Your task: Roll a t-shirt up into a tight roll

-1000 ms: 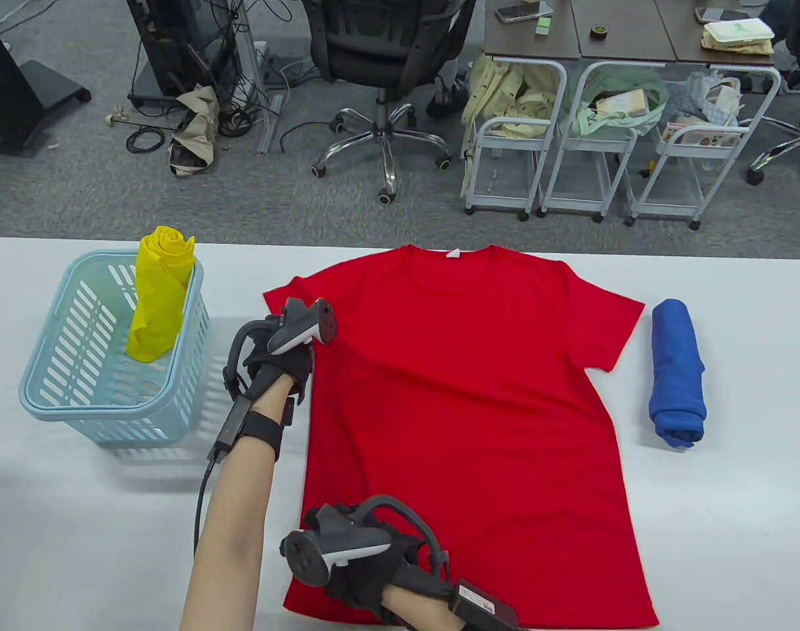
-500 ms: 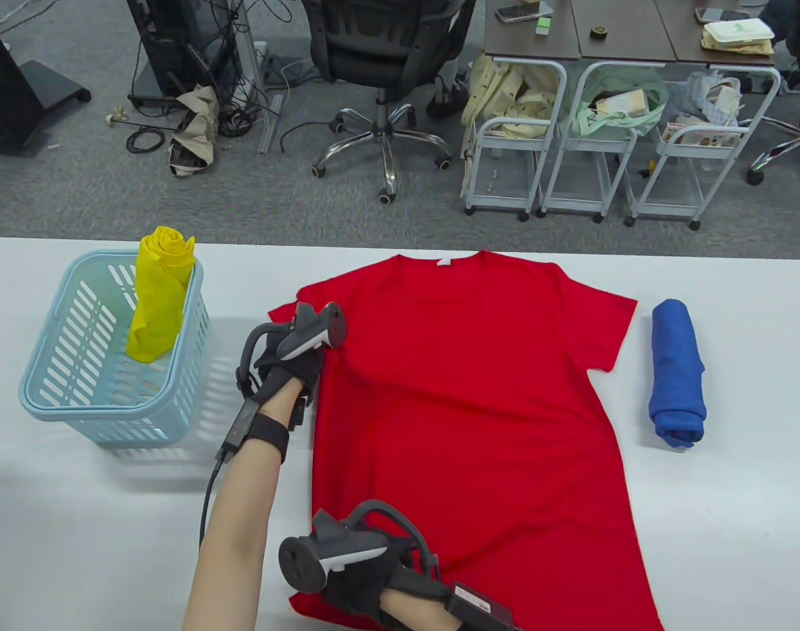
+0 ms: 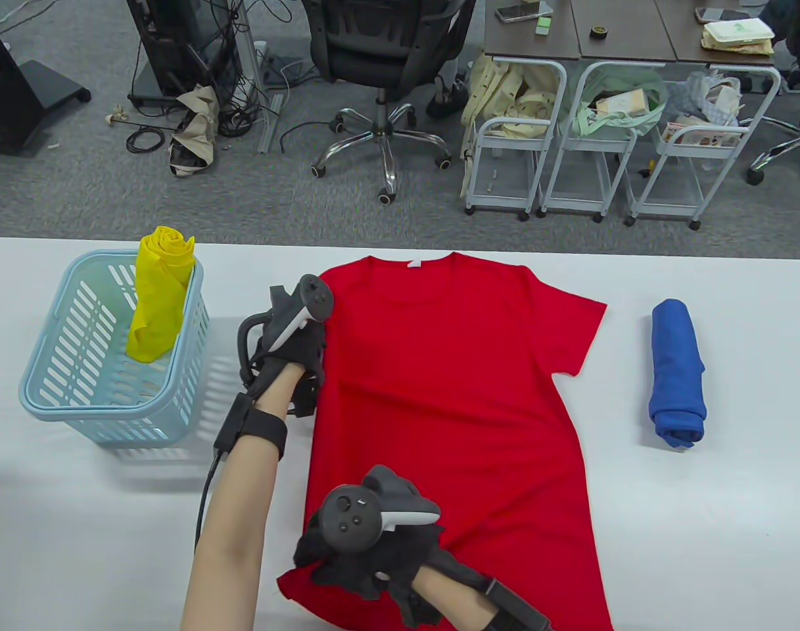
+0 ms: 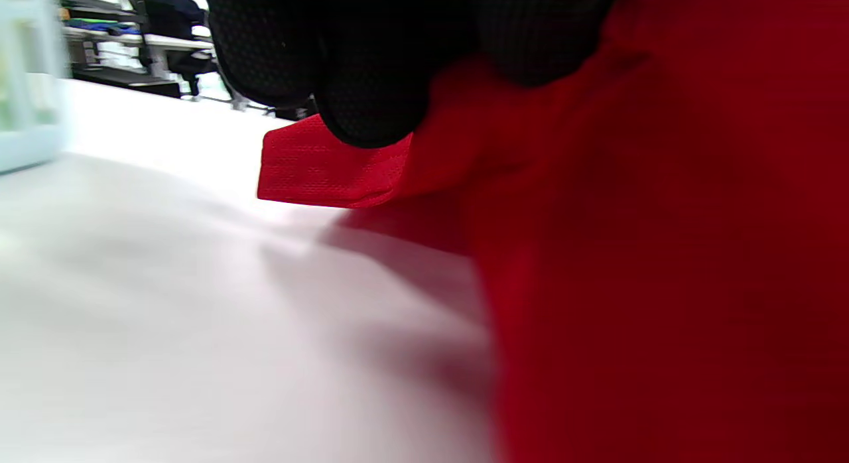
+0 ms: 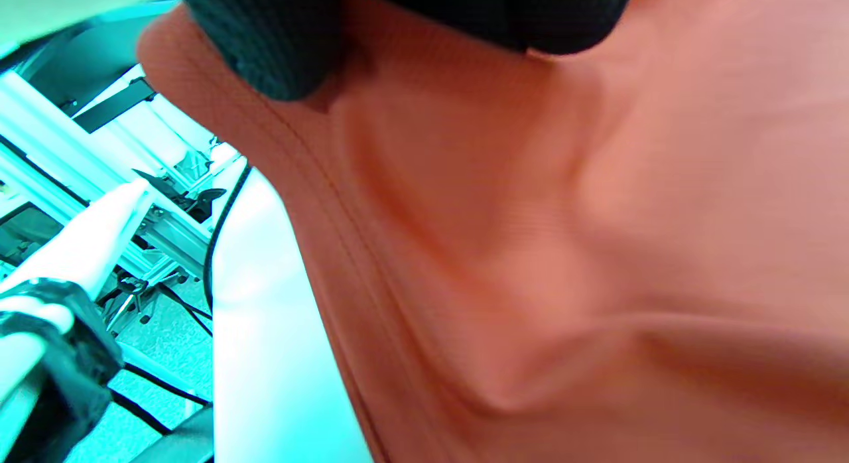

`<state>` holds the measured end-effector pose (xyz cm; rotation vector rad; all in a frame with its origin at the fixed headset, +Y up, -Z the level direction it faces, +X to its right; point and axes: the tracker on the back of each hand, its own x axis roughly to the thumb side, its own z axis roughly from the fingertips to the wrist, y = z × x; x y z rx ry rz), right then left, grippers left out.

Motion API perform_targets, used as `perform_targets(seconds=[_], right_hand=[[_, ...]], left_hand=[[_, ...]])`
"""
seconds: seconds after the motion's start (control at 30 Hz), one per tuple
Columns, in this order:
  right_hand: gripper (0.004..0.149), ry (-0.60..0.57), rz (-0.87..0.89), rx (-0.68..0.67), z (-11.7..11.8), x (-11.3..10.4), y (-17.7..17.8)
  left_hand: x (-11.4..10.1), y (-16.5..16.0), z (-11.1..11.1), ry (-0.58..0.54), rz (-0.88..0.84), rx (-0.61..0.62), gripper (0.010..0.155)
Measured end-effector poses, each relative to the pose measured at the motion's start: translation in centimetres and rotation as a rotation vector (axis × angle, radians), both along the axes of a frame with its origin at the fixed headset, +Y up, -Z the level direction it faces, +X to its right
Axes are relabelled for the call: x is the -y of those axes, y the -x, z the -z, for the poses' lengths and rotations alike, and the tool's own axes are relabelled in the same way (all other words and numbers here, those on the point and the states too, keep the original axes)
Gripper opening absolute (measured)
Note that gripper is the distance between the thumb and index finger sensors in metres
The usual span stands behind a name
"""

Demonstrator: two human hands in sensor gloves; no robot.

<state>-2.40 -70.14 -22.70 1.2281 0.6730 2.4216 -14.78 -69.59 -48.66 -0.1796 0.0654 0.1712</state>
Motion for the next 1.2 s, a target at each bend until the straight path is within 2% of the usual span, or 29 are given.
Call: perform_targets(seconds=[0.1,0.2,0.33,0.4,0.47,0.5,0.6,0.67,0.7,0.87,0.97,1.07,1.13,1.17,1.2], right_hand=[[0.036,0.026,-0.009,0.061,0.5,-1.0,-5.0],[0.036,0.052,0.006,0.129,0.2,-2.3,-11.0],[0.036,0.065,-0.034,0.307,-0.7,-2.9,-19.8],[0.037,0.088,-0.065,0.401,-1.1,-2.5,-23.6],[0.052,0.131,-0.045,0.516,-1.5,-2.1,-27.4],[0.055,0.152,0.014,0.591,-1.6,-1.9,-29.5],[0.058,0.171,0.075,0.788,-1.8,-1.6,-33.4],[0.057,0.158,0.019,0.879,-1.3,-1.3,-34.2],[0.055,0.157,0.005,0.884,-1.0,-1.1,-34.0],[0.056,0.214,-0.075,0.761,1.6,0.7,-30.1],[0.064,0.229,-0.159,0.698,3.7,2.3,-26.9],[0.077,0.223,-0.2,0.657,4.6,4.0,-24.7],[0.083,0.221,-0.244,0.64,4.5,5.2,-23.6],[0.084,0.212,-0.292,0.618,4.3,5.7,-23.4],[0.084,0.189,-0.332,0.625,4.0,6.0,-23.3]], left_hand=[[-0.9,-5.2,0.3,-0.047,0.076,0.09,0.042],[-1.7,-10.4,0.6,-0.03,0.077,0.147,0.042],[-3.0,-18.6,0.0,-0.099,0.144,0.265,0.042],[-3.0,-21.3,-0.4,-0.124,0.08,0.283,0.045],[-2.3,-23.6,-1.0,-0.045,-0.012,0.361,0.063],[-1.8,-24.4,-1.5,0.001,-0.026,0.388,0.068],[-0.8,-25.1,-3.0,-0.037,0.077,0.452,0.071],[0.0,-24.2,-4.3,-0.034,0.139,0.49,0.072],[0.2,-23.8,-4.7,-0.021,0.146,0.498,0.072],[2.2,-19.1,-9.1,0.131,0.149,0.553,0.066],[3.7,-15.8,-13.7,0.246,0.111,0.614,0.069],[6.0,-13.8,-18.3,0.352,0.078,0.694,0.079],[7.7,-13.1,-20.7,0.422,0.129,0.781,0.083],[8.6,-12.7,-22.0,0.429,0.238,0.802,0.082],[9.0,-12.2,-22.8,0.379,0.34,0.807,0.082]])
